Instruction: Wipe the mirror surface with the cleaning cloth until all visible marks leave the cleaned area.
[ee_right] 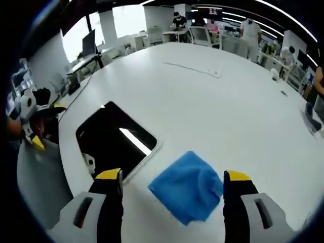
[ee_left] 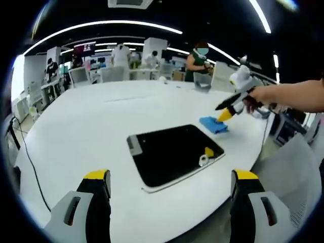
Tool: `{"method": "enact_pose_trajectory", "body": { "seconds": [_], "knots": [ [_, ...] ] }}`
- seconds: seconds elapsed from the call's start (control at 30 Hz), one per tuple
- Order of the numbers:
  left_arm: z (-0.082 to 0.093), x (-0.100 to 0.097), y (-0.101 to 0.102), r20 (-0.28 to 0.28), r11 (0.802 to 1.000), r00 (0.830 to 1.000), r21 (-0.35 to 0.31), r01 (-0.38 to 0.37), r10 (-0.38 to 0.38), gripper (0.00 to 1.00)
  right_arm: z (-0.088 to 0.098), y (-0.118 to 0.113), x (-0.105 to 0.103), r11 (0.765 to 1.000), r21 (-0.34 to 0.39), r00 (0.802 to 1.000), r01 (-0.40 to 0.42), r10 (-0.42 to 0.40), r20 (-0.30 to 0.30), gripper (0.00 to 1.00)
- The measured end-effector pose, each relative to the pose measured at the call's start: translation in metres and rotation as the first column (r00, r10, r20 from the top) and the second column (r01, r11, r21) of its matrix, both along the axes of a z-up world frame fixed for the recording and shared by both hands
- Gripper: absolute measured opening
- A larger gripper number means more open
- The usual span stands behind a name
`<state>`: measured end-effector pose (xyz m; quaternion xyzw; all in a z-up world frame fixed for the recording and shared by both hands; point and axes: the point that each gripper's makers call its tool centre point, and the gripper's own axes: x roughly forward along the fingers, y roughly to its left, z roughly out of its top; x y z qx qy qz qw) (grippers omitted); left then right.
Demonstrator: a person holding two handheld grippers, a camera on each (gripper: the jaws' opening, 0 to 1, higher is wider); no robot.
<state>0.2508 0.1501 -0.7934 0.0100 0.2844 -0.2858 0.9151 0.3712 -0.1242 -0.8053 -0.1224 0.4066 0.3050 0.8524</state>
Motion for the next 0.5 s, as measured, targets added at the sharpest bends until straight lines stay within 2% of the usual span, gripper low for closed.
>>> {"method": "enact_pose_trajectory", "body": {
  "seconds": [0.1, 0.17, 0.23, 0.3, 0.37, 0.4, 0.43, 0.5],
  "knots": [
    [0.0, -0.001, 0.001, 0.0, 1.0, 1.0, 0.006, -0.002, 0.002, 0.99, 0.008, 0.001, -0.002, 1.0, 0.022, 0.998, 0.008, -0.009, 0.06, 0.94],
    [0.001, -0.001, -0.001, 0.024, 0.999, 1.0, 0.037, 0.016, -0.017, 0.99, 0.009, 0.003, -0.015, 1.0, 0.024, 0.996, 0.005, -0.007, 0.088, 1.0],
    [-0.001, -0.002, 0.0, 0.01, 0.999, 1.0, 0.041, 0.018, -0.018, 0.99, 0.012, -0.001, -0.023, 1.0, 0.014, 0.993, 0.009, -0.011, 0.118, 1.0],
    [-0.001, -0.002, 0.001, 0.007, 0.999, 1.0, 0.04, 0.022, -0.022, 0.99, 0.019, -0.005, -0.027, 0.999, 0.035, 0.985, 0.025, -0.031, 0.172, 1.0],
    [0.001, -0.002, -0.002, -0.005, 1.0, 1.0, -0.007, 0.017, -0.017, 0.99, 0.029, -0.014, -0.031, 0.993, 0.087, 0.969, 0.074, -0.092, 0.227, 1.0],
    [0.0, -0.002, -0.001, -0.006, 1.0, 1.0, 0.002, 0.01, -0.01, 0.99, 0.036, -0.016, -0.035, 0.986, 0.132, 0.959, 0.097, -0.128, 0.252, 1.0],
    [0.002, -0.001, 0.002, 0.01, 1.0, 1.0, 0.009, -0.002, 0.002, 0.99, 0.036, -0.018, -0.042, 0.983, 0.152, 0.96, 0.103, -0.139, 0.243, 1.0],
    [0.002, 0.0, 0.004, 0.014, 1.0, 1.0, 0.006, -0.014, 0.014, 0.99, 0.035, -0.023, -0.057, 0.985, 0.139, 0.96, 0.099, -0.131, 0.246, 1.0]
  ]
}}
